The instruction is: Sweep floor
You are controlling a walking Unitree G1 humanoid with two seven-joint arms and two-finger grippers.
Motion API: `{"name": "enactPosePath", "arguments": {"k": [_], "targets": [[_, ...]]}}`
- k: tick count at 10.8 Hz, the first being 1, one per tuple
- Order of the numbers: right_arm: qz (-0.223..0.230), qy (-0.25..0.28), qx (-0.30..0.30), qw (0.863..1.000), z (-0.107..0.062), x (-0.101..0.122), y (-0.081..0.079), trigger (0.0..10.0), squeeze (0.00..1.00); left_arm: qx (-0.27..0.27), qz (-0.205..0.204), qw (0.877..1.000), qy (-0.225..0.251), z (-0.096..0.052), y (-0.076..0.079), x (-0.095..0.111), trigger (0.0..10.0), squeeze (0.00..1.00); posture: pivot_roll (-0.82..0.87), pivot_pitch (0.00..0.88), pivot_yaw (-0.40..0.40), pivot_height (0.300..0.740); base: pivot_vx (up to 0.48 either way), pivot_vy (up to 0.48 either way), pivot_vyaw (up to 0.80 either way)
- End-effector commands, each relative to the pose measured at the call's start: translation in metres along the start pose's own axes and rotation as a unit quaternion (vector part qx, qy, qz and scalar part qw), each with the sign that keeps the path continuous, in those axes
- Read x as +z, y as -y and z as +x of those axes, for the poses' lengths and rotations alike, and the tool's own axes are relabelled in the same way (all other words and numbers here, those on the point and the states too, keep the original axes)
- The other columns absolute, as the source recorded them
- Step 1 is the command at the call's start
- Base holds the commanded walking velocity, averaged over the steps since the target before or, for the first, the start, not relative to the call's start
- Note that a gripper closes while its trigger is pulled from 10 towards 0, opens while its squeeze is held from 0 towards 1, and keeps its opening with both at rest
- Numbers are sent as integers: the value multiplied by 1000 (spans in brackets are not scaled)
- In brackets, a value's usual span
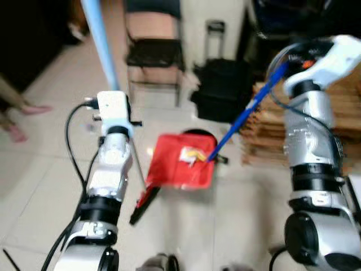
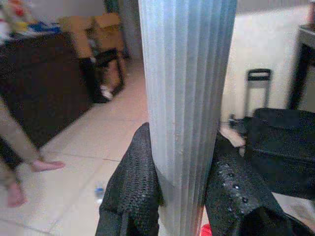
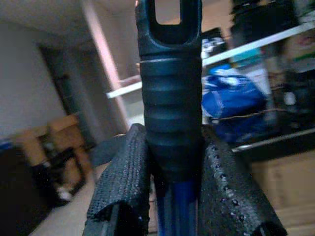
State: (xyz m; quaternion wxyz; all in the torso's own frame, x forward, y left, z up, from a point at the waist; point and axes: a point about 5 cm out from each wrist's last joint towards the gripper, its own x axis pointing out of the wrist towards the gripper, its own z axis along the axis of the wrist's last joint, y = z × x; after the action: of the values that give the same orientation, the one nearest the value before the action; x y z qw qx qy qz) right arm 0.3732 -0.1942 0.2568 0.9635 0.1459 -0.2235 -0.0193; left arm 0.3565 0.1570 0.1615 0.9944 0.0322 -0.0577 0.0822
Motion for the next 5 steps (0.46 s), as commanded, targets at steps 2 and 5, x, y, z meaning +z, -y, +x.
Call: {"name": "enactPosePath", "arguments": {"k": [2,5], "targets": [[16,21,-5,1000,1,10,3,10000,0,6,9,1000,24,2,-1,10,10000,0,12,52,102,740,309,0,278],[25,17,-13,999,2,10,5,10000,0,6,9,1000,23,2,-2,10,10000,0,10,65,103,740,310,0,0]]}}
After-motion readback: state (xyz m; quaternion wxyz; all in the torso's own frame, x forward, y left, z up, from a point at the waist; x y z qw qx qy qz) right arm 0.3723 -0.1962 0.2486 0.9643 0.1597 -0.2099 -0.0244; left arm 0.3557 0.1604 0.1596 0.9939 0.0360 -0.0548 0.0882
